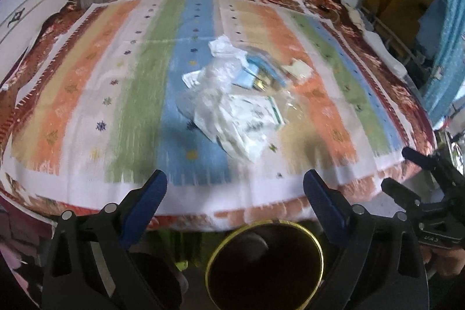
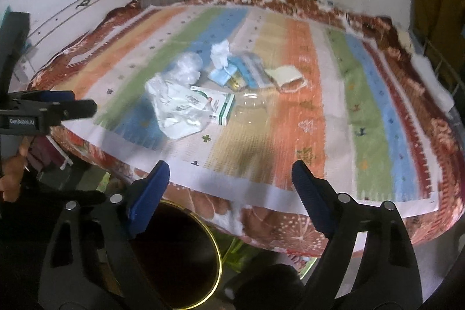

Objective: Collect trash
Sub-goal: 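Move both tools forward toward the trash pile on the blanket, then grasp the clear plastic cup with the right tool while the left tool grasps the white wrapper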

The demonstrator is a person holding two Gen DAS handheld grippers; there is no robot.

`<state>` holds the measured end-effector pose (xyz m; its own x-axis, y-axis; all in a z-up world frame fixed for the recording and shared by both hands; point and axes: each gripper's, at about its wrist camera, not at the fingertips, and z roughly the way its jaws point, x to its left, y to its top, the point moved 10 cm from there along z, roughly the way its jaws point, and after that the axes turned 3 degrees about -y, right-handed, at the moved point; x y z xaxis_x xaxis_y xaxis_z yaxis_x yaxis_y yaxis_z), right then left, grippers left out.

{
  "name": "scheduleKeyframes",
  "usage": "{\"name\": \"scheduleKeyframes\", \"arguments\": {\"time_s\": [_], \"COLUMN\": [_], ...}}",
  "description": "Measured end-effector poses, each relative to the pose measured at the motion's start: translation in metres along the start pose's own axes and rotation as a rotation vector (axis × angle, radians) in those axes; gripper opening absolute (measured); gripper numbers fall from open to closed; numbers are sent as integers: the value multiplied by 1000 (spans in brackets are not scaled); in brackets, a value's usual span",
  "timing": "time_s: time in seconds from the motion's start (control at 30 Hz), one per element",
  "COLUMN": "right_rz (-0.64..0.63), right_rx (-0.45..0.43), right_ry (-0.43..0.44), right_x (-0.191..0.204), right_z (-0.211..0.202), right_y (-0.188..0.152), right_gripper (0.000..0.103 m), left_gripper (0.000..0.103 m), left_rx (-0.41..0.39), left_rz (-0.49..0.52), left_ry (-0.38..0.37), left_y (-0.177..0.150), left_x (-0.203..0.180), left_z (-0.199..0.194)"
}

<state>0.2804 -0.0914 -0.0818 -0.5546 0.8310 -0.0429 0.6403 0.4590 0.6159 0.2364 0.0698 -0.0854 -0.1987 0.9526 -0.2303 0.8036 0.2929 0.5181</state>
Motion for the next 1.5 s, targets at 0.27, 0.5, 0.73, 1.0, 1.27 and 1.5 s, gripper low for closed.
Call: {"name": "scheduleKeyframes", "arguments": {"time_s": [0.27,0.5,0.73,1.0,1.27,1.5], "right_rz": [32,85,78,69,89,86], "right_rx": [73,102,116,152,182,187], "right_ry": [-11,40,19,10,25,44], "right_x": [-26,-33,-40,-51,-54,-49], "right_z": [60,105,140,182,212,228], "right_y": [14,28,42,47,55,51], "right_gripper": [72,64,63,59,46,7], "left_gripper": [92,91,91,81,55,21], "left_rx": [51,66,76,126,163,172], "left_rz": [-43,-68,-130,-172,-179,-167], "left_ry": [29,14,-31,-54,-29,-117], "left_y": [19,26,35,35,36,37], "left_x": [28,33,37,36,38,23], "left_z": [49,75,88,110,129,127]}}
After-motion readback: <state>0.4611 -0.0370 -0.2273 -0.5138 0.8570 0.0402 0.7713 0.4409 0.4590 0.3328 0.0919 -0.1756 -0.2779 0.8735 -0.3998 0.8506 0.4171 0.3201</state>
